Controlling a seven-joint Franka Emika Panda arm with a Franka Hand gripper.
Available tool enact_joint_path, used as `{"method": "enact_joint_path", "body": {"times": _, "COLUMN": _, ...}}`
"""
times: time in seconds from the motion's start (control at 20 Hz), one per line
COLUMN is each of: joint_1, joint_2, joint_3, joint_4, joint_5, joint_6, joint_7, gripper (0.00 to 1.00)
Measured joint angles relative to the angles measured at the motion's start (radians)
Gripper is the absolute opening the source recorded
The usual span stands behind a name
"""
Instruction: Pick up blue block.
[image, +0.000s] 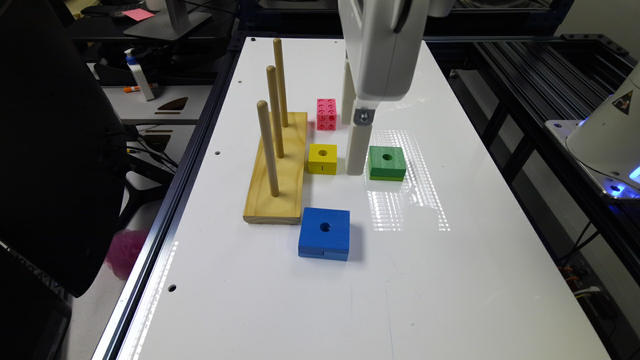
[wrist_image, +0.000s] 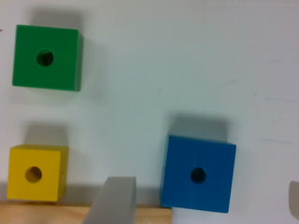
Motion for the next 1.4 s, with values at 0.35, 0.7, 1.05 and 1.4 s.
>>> {"method": "enact_joint_path", "body": {"times": 0.35, "joint_1": 0.0, "joint_2": 0.001, "joint_3": 0.016, "joint_4": 0.004, "joint_5": 0.0, "joint_6": 0.0, "joint_7": 0.012, "gripper": 1.0}}
{"method": "enact_joint_path", "body": {"times": 0.7, "joint_1": 0.0, "joint_2": 0.016, "joint_3": 0.023, "joint_4": 0.012, "joint_5": 0.0, "joint_6": 0.002, "joint_7": 0.019, "gripper": 1.0}}
{"method": "enact_joint_path", "body": {"times": 1.05, "joint_1": -0.001, "joint_2": 0.105, "joint_3": 0.023, "joint_4": 0.012, "joint_5": -0.0011, "joint_6": 0.087, "joint_7": 0.019, "gripper": 1.0}}
{"method": "enact_joint_path", "body": {"times": 1.4, "joint_1": -0.001, "joint_2": 0.178, "joint_3": 0.023, "joint_4": 0.012, "joint_5": -0.0037, "joint_6": 0.15, "joint_7": 0.019, "gripper": 1.0}}
